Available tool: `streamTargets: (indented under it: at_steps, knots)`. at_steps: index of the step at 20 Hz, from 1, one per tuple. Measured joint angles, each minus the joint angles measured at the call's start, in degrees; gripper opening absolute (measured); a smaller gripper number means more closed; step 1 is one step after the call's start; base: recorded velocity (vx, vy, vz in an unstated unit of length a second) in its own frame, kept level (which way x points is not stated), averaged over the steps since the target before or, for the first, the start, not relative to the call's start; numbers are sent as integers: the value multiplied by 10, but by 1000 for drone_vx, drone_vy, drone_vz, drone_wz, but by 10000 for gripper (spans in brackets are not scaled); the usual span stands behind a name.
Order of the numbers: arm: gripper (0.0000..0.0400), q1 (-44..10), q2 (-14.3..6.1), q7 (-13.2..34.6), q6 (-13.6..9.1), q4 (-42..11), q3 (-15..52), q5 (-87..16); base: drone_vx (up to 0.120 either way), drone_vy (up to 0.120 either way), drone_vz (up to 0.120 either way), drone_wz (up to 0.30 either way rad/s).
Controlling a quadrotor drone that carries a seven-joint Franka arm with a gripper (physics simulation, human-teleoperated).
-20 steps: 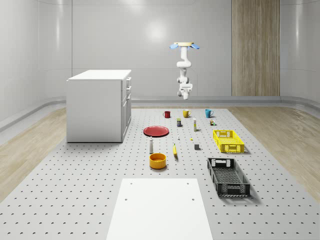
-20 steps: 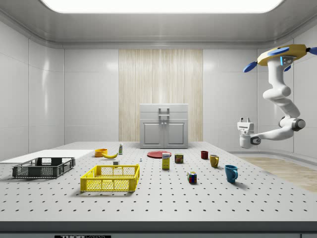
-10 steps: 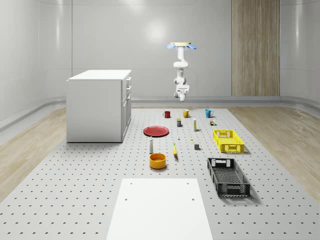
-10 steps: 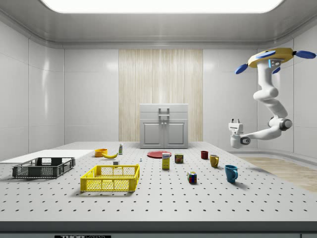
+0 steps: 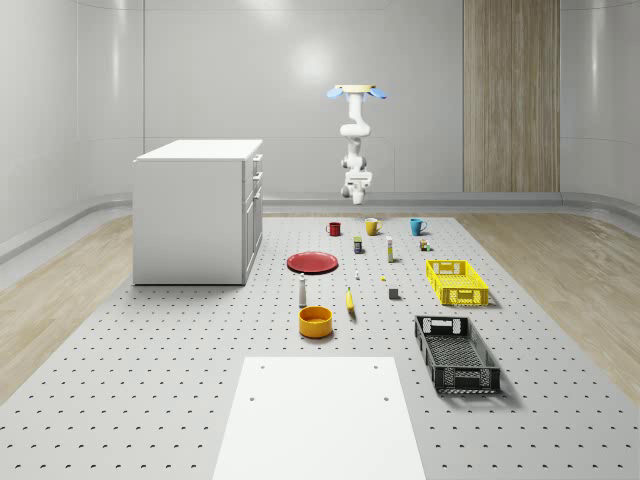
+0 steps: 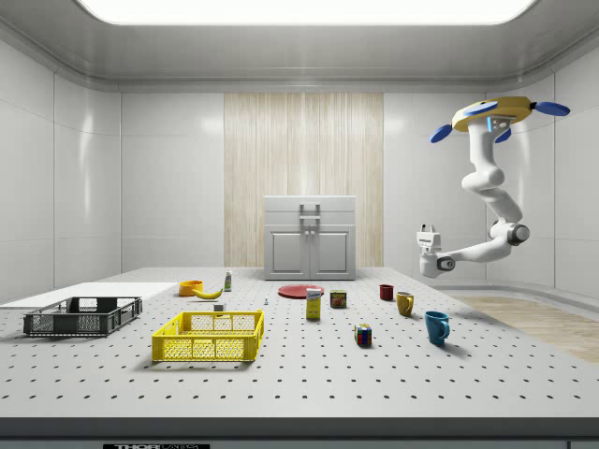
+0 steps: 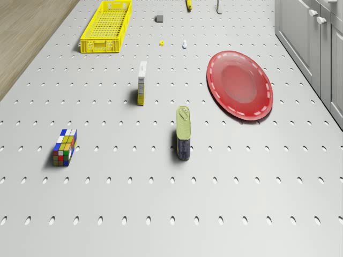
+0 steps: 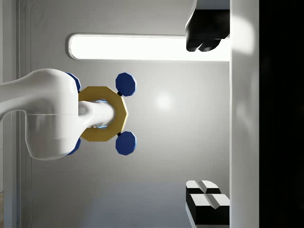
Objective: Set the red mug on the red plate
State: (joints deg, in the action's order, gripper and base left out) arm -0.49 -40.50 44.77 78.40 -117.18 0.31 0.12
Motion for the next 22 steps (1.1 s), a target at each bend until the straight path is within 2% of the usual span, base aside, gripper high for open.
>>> streamTargets:
  at_steps: [18,22]
  knots:
    - [400,-3,-5,1,8,-5,9,-13,120,-120,0,0]
    - [400,-6,-7,3,10,-7,19,-25,0,-120,0,0]
